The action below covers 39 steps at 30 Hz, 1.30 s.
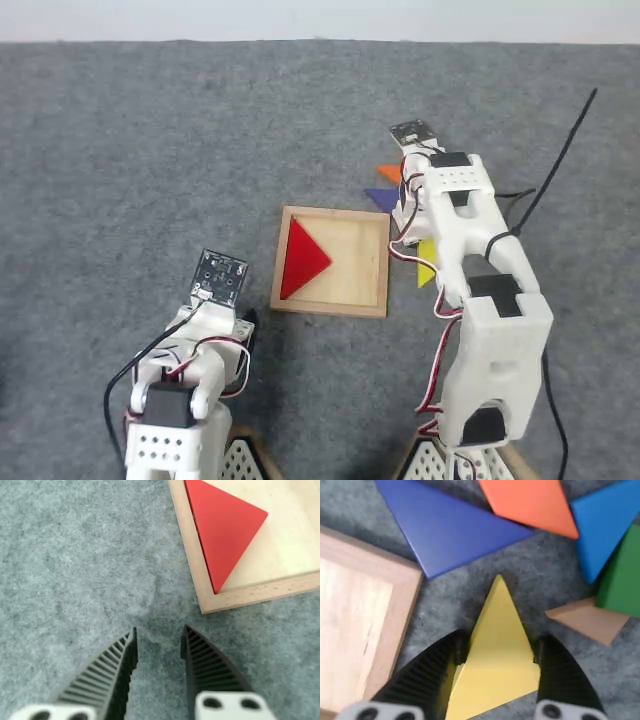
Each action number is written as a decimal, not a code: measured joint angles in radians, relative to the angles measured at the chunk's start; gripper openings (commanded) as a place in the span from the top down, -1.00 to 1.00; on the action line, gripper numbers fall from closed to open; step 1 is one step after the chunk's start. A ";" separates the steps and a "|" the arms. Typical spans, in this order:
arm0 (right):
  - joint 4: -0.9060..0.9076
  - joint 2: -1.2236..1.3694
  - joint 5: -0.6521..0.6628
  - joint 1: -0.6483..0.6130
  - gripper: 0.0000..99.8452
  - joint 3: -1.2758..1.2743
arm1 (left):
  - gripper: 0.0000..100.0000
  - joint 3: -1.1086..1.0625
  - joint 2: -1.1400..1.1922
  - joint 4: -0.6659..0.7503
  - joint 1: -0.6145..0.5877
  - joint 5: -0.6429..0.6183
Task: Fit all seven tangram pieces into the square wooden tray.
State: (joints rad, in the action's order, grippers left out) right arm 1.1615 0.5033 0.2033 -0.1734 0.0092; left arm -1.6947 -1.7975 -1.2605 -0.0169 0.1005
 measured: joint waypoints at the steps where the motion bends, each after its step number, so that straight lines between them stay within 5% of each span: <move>1: -0.002 0.000 -0.006 0.000 0.65 0.000 | 0.73 0.000 0.000 0.000 0.000 0.000; 9: -0.003 -0.037 -0.035 -0.012 0.73 -0.034 | 0.73 0.000 0.000 0.000 0.000 0.000; 16: -0.002 -0.222 -0.140 -0.064 0.35 -0.227 | 0.73 0.000 0.000 0.000 0.000 0.000; 24: -0.061 -0.384 -0.247 -0.041 0.36 -0.446 | 0.73 0.000 0.000 0.000 0.000 0.000; 39: -0.107 -0.330 -0.350 -0.043 0.36 -0.430 | 0.73 0.000 0.000 0.000 0.000 0.000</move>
State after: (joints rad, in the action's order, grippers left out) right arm 1.0541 0.1734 -0.1465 -0.2163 -0.4204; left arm -1.6947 -1.7975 -1.2605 -0.0169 0.1005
